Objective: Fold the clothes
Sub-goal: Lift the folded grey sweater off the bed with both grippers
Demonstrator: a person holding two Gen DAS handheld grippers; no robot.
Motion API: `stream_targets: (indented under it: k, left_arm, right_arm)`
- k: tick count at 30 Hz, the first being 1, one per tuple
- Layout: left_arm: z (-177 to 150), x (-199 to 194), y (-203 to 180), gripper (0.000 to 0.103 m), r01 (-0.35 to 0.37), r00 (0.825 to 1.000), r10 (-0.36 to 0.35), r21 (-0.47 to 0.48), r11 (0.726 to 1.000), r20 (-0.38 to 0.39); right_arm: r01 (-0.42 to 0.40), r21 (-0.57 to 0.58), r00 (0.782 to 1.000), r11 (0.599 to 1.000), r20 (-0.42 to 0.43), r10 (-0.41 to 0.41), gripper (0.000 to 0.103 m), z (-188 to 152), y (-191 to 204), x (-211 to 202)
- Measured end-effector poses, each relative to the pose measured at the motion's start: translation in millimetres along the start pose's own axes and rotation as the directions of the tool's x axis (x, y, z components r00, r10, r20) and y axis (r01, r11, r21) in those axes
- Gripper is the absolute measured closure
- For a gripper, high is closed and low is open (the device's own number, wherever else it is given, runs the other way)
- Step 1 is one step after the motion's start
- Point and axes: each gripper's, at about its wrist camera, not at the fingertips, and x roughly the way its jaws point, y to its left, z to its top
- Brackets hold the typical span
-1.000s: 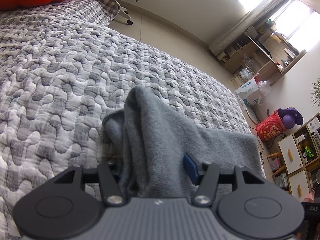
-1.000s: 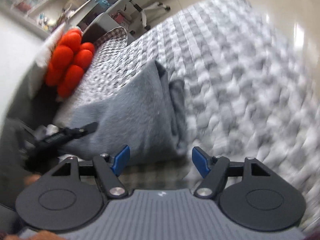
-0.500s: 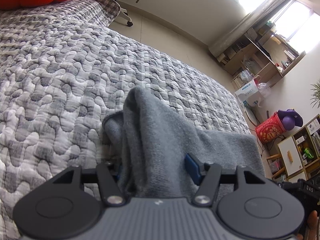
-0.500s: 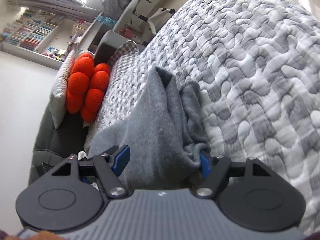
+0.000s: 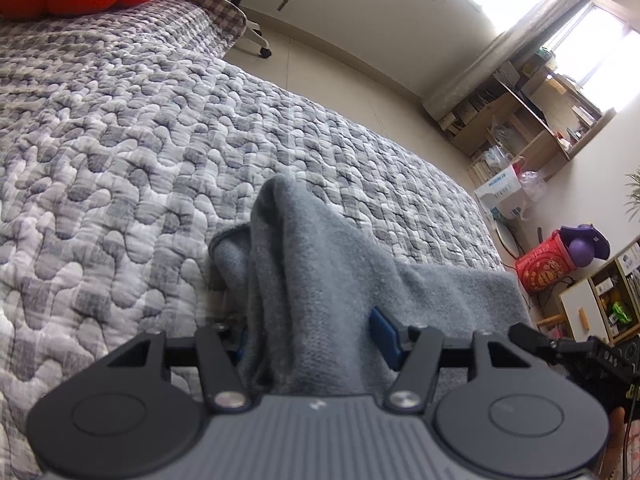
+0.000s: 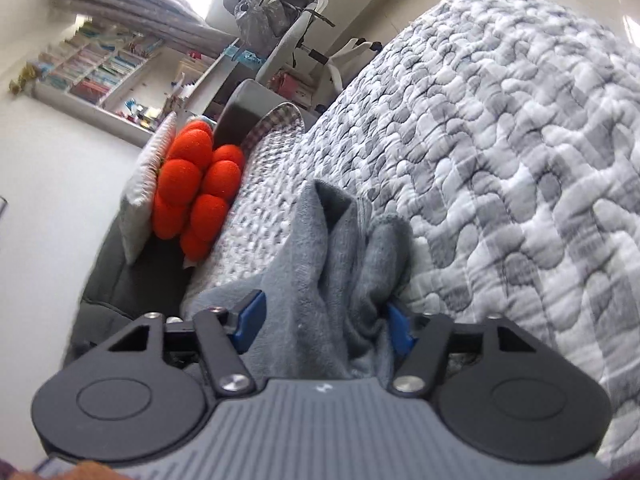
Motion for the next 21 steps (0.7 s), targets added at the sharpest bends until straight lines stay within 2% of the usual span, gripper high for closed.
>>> stream_targets:
  k: [1,2,8,13,16,17,19,21]
  left_arm:
    - [0,0,-1,0.044,-0.002,1.000,0.002,0.002,1.000,0.001]
    - [0,0,-2,0.044,-0.003,1.000,0.003,0.005,1.000,0.003]
    - [2,1,-4,0.043,-0.001,1.000,0.001,0.001,1.000,0.008]
    - [3,1,-5,0.044,-0.003,1.000,0.003,0.011,1.000,0.004]
    - [4,1,-7,0.044,-0.006,1.000,0.006,0.018,1.000,0.005]
    - [4,1,-7,0.046,-0.006,1.000,0.006,0.016,1.000,0.005]
    - [5,0,-8,0.052,-0.009,1.000,0.009,0.013,1.000,0.010]
    - [5,-4,-11,0.062,-0.020,0.999,0.019,0.017,1.000,0.026]
  right_arm:
    - [0.023,-0.017,1.000,1.000,-0.006,-0.023,0.051,-1,2,3]
    - [0.026,-0.018,1.000,1.000,-0.007,-0.026,0.052,-2,2,4]
    - [0.016,0.017,1.000,1.000,-0.017,-0.015,0.053,-1,-3,5]
    - [0.028,-0.007,1.000,1.000,-0.008,-0.028,0.052,-2,1,6]
    - [0.044,-0.030,0.999,0.999,-0.002,-0.044,0.057,-4,5,8]
    - [0.050,-0.037,0.999,0.998,0.002,-0.050,0.063,-5,7,9]
    - [0.057,-0.072,0.998,0.996,0.027,-0.056,0.069,-8,13,9]
    - [0.076,-0.158,0.996,0.985,0.062,-0.067,0.071,-14,27,7]
